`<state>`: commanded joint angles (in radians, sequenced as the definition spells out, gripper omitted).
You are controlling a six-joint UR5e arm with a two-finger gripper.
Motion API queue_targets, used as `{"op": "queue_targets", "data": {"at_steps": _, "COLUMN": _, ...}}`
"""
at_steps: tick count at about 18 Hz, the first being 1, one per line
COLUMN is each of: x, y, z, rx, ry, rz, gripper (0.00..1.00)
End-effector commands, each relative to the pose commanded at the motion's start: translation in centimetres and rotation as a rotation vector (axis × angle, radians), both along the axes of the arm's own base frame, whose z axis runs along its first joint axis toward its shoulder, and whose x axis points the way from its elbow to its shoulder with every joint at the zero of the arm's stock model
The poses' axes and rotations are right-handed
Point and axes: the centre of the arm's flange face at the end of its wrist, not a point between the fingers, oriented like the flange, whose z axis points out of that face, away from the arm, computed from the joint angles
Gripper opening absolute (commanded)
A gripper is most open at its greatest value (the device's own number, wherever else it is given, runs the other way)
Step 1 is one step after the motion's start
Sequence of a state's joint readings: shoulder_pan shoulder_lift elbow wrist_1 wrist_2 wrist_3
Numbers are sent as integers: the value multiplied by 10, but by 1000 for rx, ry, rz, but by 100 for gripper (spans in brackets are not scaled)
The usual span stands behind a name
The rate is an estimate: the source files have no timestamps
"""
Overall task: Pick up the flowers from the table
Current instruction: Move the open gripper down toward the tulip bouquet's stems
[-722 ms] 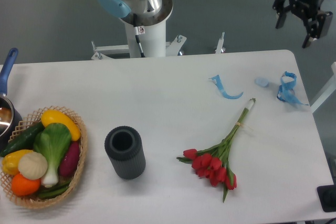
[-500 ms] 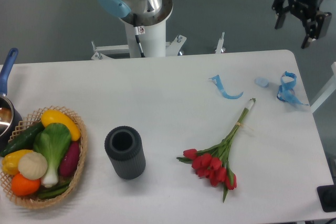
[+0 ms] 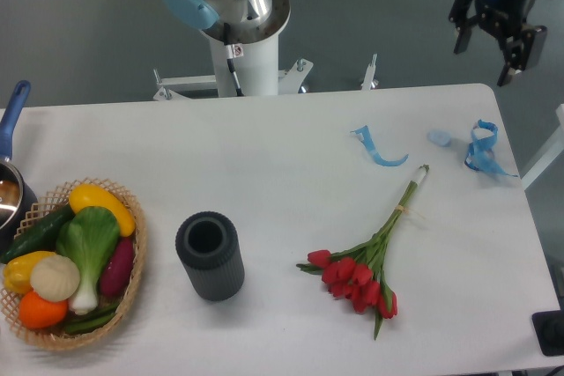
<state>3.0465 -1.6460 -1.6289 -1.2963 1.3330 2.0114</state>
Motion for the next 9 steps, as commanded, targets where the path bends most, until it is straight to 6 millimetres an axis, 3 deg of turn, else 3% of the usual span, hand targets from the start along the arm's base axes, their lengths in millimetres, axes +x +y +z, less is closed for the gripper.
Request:
{"op": "queue_targets", "data": {"at_steps": 4, "x": 11, "y": 25, "z": -21, "rx": 2, "ry": -54, "rz": 64, "gripper": 100}}
{"op": "queue_targets", "data": {"at_steps": 9, "x": 22, "y": 59, "z": -65, "rx": 0, "ry": -151, "rz": 150, "gripper": 100}}
